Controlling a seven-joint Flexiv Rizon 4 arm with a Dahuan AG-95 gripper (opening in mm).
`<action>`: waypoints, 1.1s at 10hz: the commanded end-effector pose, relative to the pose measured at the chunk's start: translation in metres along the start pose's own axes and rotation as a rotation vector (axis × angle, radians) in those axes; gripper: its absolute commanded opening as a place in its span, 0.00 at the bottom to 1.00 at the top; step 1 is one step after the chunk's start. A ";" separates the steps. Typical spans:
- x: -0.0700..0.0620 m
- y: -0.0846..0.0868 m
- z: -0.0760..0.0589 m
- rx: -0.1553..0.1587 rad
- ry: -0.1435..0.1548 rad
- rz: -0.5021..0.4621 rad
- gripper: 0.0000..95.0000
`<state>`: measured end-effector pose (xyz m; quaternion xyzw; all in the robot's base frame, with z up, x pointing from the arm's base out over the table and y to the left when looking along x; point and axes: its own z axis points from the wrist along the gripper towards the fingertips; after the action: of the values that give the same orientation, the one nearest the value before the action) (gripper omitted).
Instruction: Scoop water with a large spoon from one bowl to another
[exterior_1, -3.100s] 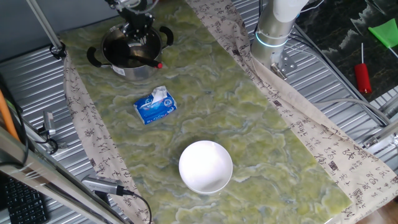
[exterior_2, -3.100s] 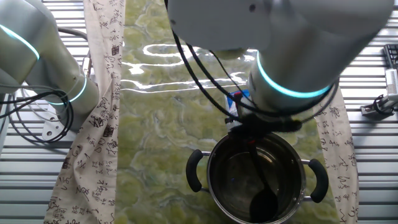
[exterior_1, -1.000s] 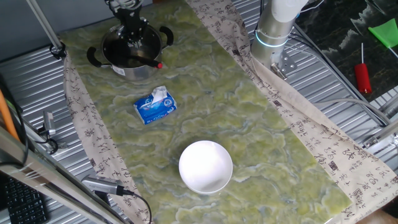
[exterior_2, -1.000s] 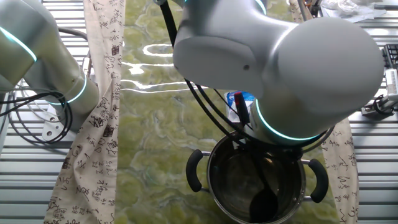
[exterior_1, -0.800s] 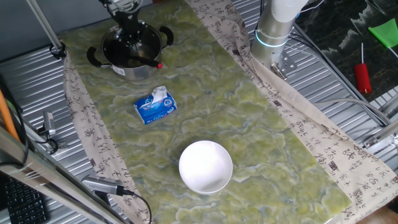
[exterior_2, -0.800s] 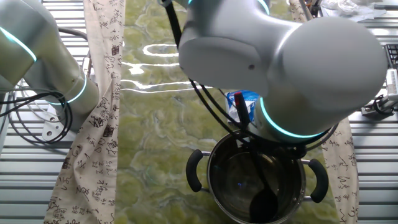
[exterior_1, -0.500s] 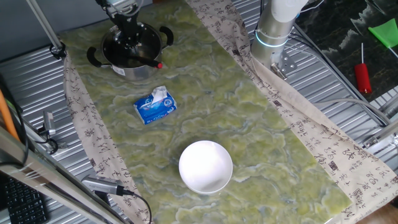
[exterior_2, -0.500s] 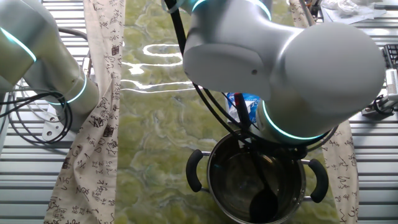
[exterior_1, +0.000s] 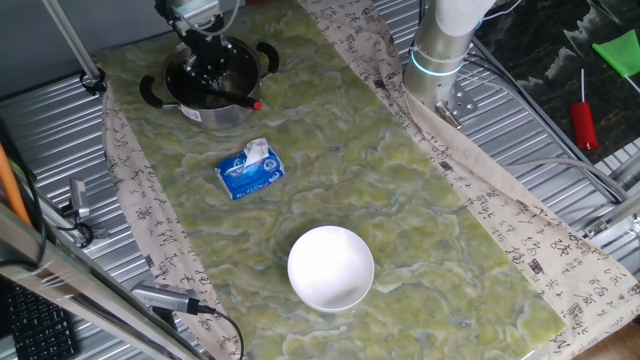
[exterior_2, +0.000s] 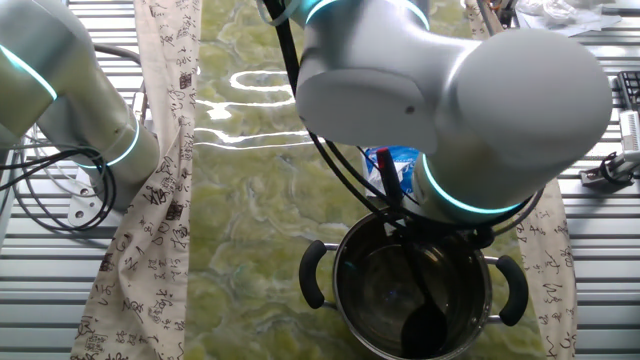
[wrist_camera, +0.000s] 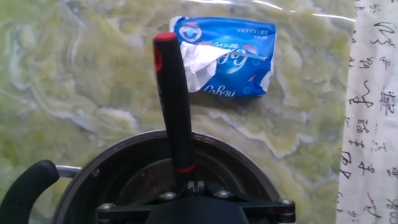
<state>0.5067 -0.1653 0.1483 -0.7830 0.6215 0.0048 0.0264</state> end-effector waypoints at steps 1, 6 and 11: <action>-0.001 0.000 0.001 -0.010 0.006 -0.028 0.40; -0.003 0.000 0.002 -0.015 0.018 -0.037 0.60; -0.001 0.003 0.006 -0.016 0.030 -0.021 0.60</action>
<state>0.5032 -0.1663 0.1410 -0.7890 0.6143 -0.0025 0.0103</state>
